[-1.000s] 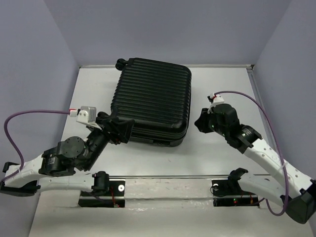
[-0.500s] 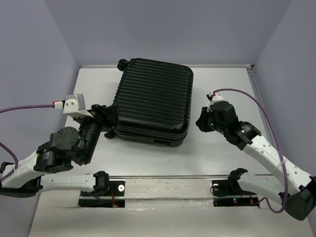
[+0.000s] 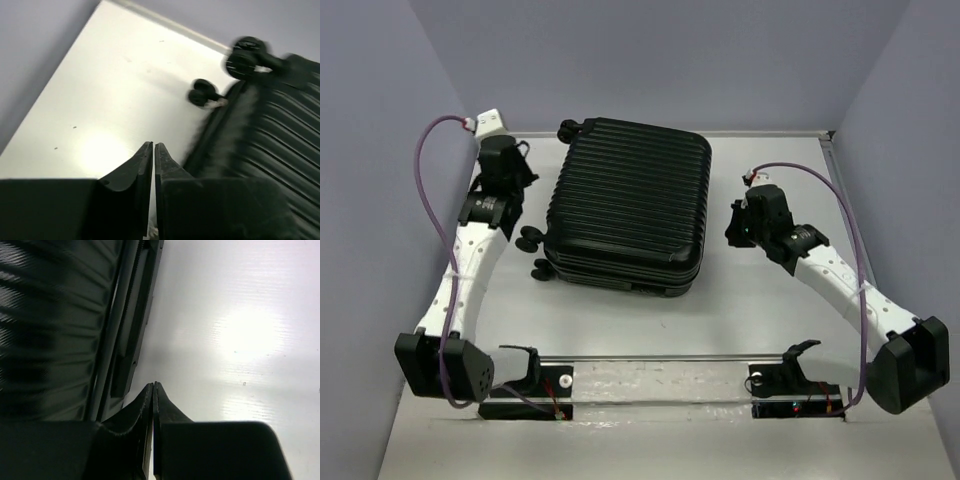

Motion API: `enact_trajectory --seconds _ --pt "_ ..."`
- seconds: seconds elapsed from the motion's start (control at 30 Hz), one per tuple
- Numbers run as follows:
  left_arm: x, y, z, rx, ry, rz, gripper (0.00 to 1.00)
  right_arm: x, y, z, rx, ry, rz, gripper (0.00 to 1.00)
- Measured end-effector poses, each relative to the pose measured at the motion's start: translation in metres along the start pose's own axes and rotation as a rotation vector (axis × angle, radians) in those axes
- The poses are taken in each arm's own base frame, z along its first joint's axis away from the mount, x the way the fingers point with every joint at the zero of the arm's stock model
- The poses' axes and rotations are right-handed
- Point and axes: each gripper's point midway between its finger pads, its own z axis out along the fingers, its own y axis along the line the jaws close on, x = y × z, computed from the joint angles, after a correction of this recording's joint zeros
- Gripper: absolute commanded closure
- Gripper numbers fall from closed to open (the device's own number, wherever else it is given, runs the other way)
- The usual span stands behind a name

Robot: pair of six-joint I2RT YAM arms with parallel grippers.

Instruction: Pack the luggage

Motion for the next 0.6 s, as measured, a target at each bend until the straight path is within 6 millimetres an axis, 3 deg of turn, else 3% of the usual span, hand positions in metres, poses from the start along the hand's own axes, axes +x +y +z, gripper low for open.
enact_trajectory --seconds 0.1,0.2,0.27,0.43,0.6 --pt "0.012 0.043 0.036 -0.080 0.062 -0.068 0.86 0.005 -0.005 0.019 0.018 0.041 -0.004 0.93" --pt "0.036 0.039 0.055 -0.040 0.132 -0.093 0.93 0.007 -0.004 0.031 0.021 0.070 -0.009 0.93" --pt "0.066 0.031 0.066 0.001 0.201 -0.089 0.94 -0.001 0.000 0.045 0.020 0.083 -0.018 0.93" --pt "0.136 0.027 0.064 0.038 0.382 -0.057 0.94 -0.031 0.015 0.078 0.003 0.068 -0.028 0.92" --pt "0.153 0.032 0.048 0.020 0.370 -0.011 0.94 -0.046 0.019 0.108 -0.034 0.097 -0.036 0.90"
